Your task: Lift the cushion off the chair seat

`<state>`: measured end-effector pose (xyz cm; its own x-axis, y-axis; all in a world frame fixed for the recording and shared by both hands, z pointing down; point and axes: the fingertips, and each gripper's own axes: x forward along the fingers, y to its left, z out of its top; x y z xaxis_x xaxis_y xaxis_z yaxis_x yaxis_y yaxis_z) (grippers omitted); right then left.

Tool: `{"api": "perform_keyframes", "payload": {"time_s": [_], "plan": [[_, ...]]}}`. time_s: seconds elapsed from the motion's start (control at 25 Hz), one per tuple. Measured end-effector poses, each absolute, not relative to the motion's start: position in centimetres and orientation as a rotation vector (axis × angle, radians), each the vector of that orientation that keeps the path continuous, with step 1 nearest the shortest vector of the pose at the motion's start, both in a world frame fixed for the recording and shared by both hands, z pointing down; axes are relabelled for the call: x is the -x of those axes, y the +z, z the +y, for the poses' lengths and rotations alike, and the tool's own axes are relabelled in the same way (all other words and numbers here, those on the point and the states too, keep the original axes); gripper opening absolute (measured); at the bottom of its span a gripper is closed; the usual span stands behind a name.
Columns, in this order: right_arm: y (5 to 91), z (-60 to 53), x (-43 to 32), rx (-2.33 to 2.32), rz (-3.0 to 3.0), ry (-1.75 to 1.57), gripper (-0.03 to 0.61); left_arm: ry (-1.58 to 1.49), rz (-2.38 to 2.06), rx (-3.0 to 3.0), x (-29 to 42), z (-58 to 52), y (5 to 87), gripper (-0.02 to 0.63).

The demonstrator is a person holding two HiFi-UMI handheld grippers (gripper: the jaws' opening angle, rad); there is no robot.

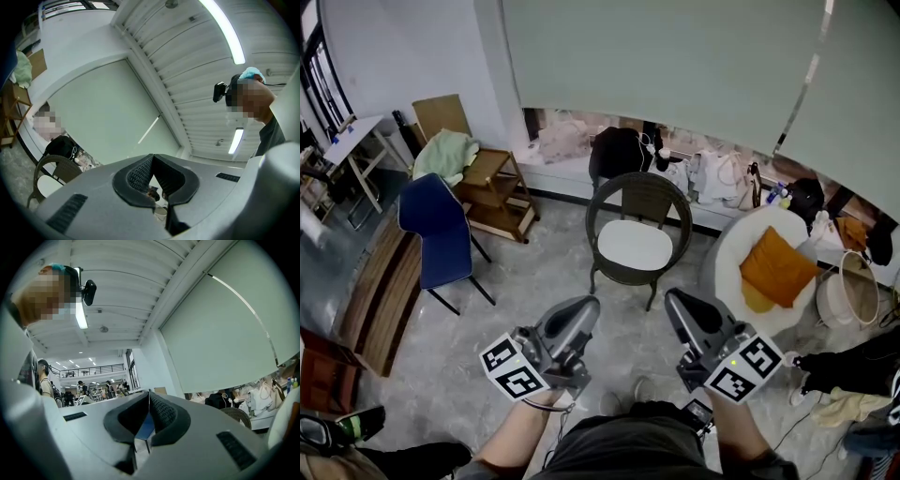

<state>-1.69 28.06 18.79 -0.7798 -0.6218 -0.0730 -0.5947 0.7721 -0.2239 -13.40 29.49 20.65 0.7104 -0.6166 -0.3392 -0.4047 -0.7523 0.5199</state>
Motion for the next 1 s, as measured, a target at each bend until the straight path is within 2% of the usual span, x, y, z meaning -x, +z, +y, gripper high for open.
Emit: {"api": "perform_keyframes", "payload": {"time_s": [1.0], "plan": [[19.6,19.1,-0.8,0.945,2.814,-0.313,0.014,-0.692,-0.817,-2.508,11.1,20.5,21.0,0.009]]}}
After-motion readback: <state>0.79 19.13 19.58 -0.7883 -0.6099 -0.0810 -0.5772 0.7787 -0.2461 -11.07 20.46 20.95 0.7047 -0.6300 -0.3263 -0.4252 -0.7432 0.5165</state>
